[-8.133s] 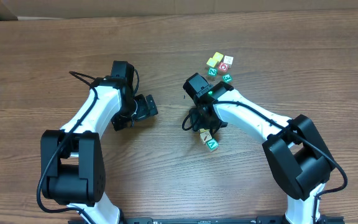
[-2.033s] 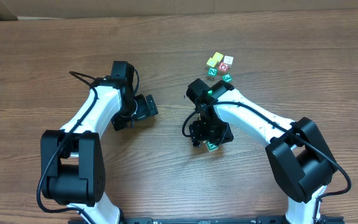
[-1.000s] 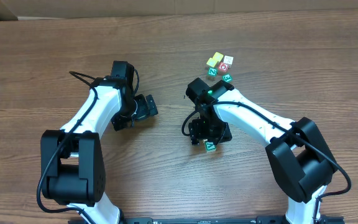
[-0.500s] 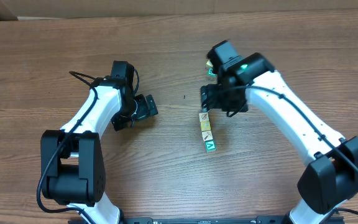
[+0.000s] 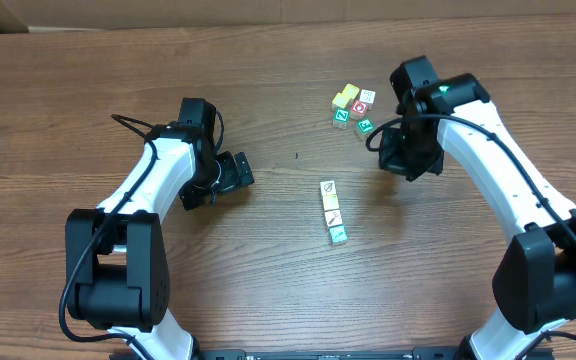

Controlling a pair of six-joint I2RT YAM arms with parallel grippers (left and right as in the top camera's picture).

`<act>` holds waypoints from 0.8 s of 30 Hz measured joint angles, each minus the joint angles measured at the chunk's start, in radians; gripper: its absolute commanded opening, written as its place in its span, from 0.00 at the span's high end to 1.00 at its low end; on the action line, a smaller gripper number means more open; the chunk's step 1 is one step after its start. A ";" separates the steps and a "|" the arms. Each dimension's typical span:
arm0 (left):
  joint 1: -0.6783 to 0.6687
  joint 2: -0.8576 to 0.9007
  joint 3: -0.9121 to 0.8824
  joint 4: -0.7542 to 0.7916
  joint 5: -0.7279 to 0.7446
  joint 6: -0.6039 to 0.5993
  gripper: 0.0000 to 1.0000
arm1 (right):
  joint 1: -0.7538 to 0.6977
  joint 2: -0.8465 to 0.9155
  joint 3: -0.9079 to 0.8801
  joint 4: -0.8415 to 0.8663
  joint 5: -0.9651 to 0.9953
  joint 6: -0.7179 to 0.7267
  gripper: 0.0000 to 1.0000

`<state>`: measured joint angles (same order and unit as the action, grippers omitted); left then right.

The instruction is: Flip 3 blocks

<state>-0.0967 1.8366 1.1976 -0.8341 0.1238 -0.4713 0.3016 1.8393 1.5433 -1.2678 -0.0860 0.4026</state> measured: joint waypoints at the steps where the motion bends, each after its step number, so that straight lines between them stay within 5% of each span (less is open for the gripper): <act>1: 0.000 0.000 0.000 0.000 0.000 0.000 0.00 | 0.000 0.000 -0.019 0.020 0.000 -0.001 0.90; 3: 0.000 0.000 0.000 0.000 0.000 0.000 0.00 | -0.001 0.000 -0.035 0.047 0.000 -0.006 0.72; 5: 0.000 0.000 0.000 0.000 0.000 0.000 0.00 | 0.000 0.000 -0.041 0.079 0.002 -0.007 0.23; 7: 0.000 0.000 0.000 0.000 0.000 0.000 0.00 | -0.001 0.000 -0.041 0.100 0.000 -0.011 0.00; 24: 0.000 0.000 0.000 0.074 0.000 -0.010 0.00 | -0.001 0.000 -0.041 0.107 0.000 -0.014 0.00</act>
<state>-0.0967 1.8366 1.1976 -0.7601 0.1242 -0.4808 0.3008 1.8393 1.5024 -1.1610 -0.0860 0.3882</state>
